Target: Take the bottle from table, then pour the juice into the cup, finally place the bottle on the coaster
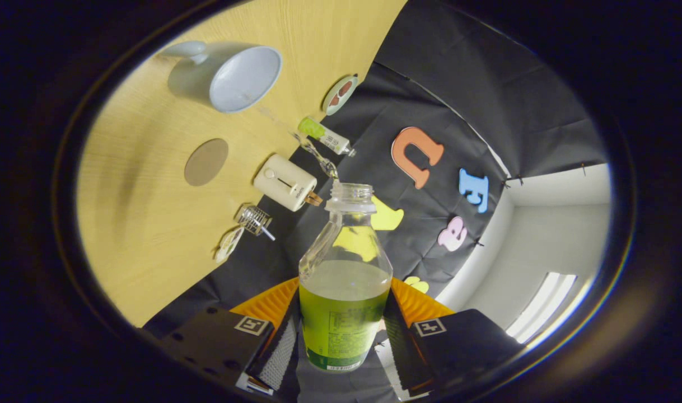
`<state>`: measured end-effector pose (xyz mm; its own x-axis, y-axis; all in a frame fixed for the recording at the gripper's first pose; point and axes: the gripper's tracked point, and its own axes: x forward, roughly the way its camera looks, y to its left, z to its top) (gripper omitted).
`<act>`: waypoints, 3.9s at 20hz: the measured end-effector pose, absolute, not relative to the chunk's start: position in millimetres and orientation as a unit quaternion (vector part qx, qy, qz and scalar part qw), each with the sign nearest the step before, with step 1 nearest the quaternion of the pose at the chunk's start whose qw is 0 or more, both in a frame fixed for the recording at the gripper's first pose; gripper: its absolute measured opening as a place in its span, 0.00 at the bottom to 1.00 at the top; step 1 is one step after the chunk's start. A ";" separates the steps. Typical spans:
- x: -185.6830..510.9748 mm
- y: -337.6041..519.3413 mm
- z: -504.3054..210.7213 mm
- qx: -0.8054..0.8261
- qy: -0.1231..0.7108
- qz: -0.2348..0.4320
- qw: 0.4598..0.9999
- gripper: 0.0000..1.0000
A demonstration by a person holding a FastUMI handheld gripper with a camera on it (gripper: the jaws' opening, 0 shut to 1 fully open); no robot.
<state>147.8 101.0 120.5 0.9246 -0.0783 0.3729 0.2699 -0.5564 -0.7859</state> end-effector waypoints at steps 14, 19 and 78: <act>144.5 132.1 117.7 -0.899 -0.090 -0.198 0.381 0.79; 140.7 139.6 118.6 -0.904 -0.098 -0.201 0.364 0.79; 141.6 104.2 119.8 -0.208 -0.019 -0.109 0.972 0.80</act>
